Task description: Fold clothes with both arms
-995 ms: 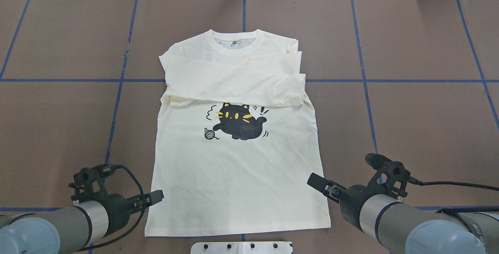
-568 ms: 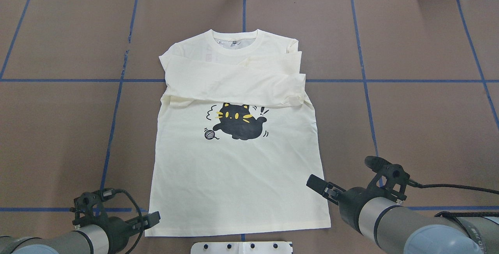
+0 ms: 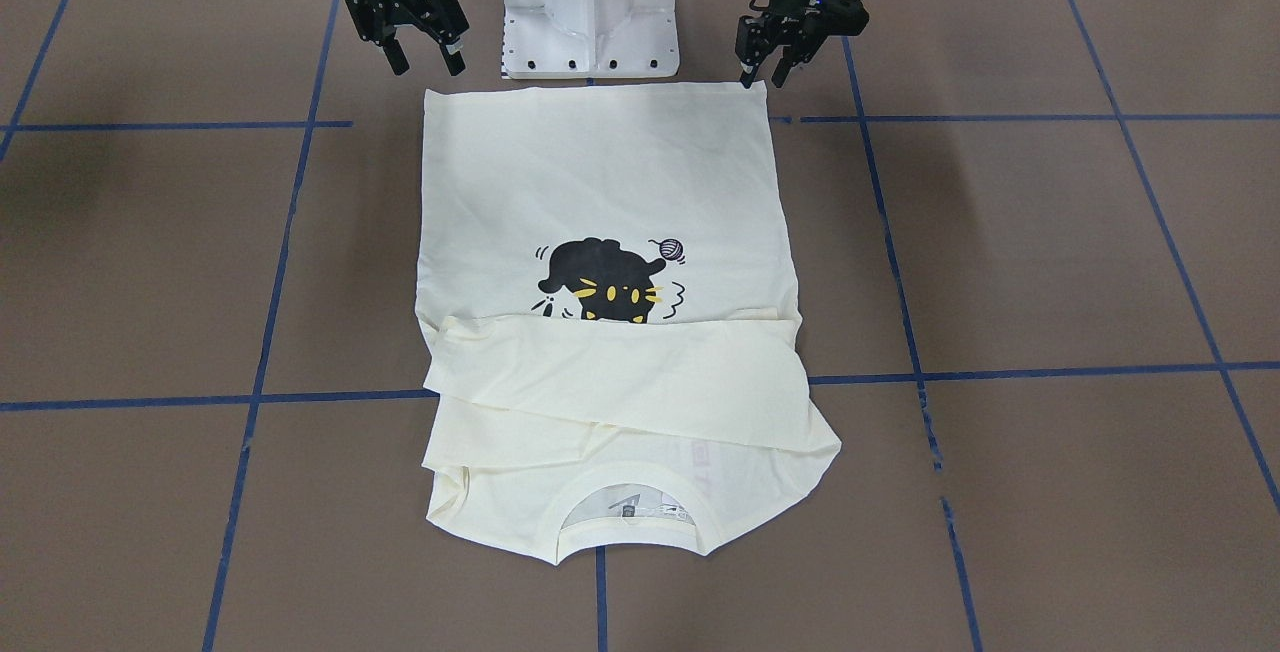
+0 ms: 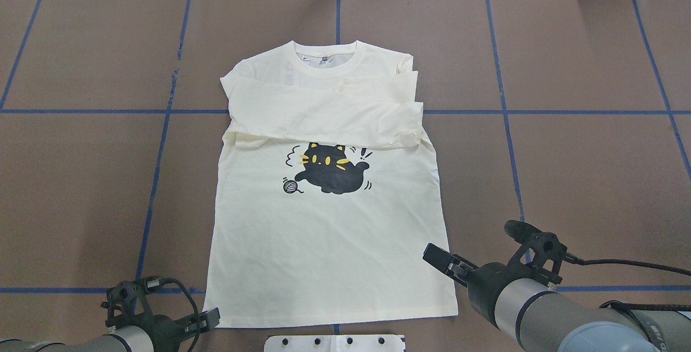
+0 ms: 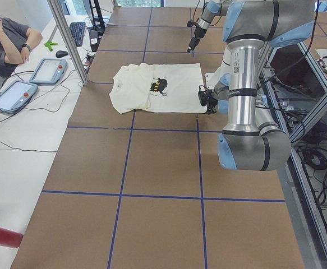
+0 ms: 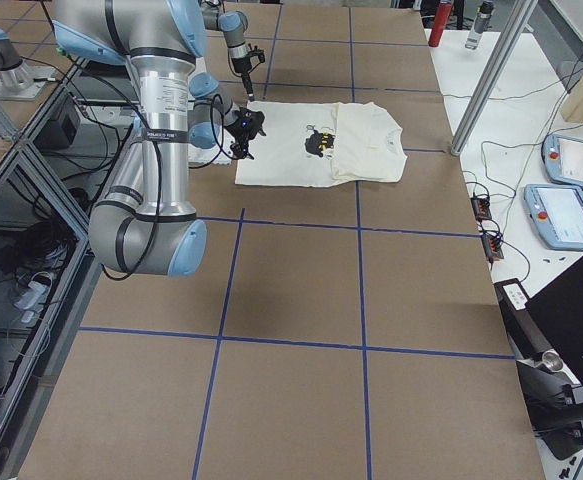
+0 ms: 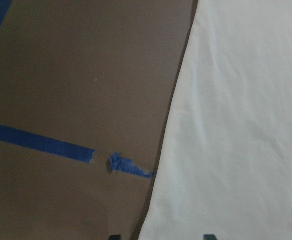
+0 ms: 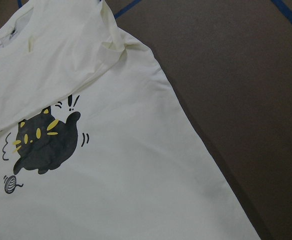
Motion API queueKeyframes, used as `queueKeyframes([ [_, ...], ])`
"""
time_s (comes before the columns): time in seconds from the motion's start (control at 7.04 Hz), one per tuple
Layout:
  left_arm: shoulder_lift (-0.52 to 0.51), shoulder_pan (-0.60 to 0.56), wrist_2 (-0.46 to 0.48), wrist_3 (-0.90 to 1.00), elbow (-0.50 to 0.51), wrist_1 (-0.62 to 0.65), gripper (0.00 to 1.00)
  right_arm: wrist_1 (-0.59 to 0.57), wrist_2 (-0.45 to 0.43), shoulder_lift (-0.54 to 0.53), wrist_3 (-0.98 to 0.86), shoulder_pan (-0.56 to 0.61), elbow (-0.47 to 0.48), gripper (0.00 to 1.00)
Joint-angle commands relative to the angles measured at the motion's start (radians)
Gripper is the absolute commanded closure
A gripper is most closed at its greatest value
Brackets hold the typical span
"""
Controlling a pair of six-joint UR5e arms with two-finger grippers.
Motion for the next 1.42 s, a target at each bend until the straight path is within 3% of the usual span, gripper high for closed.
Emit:
queueKeyframes([
  [0.0,-0.003,0.005,-0.001,-0.002,0.005,-0.001,0.42,0.000,-0.026,0.000,0.009,-0.017,0.000,0.02],
  [0.57,-0.038,0.007,-0.001,-0.002,0.040,-0.002,0.44,0.000,-0.033,0.000,0.009,-0.023,-0.002,0.02],
  [0.71,-0.039,0.007,-0.001,-0.003,0.040,0.000,0.48,0.000,-0.033,0.000,0.009,-0.023,-0.002,0.02],
  [0.85,-0.039,0.005,-0.001,-0.003,0.040,-0.001,0.56,0.000,-0.034,0.000,0.011,-0.023,-0.002,0.02],
  [0.99,-0.039,0.005,-0.002,-0.008,0.037,-0.002,0.82,0.000,-0.034,0.000,0.012,-0.023,-0.002,0.02],
  [1.14,-0.037,0.005,-0.002,-0.008,0.034,-0.002,1.00,0.000,-0.040,0.002,0.014,-0.026,-0.002,0.02],
  [1.28,-0.035,0.004,-0.002,-0.008,0.032,-0.002,1.00,0.000,-0.042,0.002,0.014,-0.029,-0.002,0.02],
])
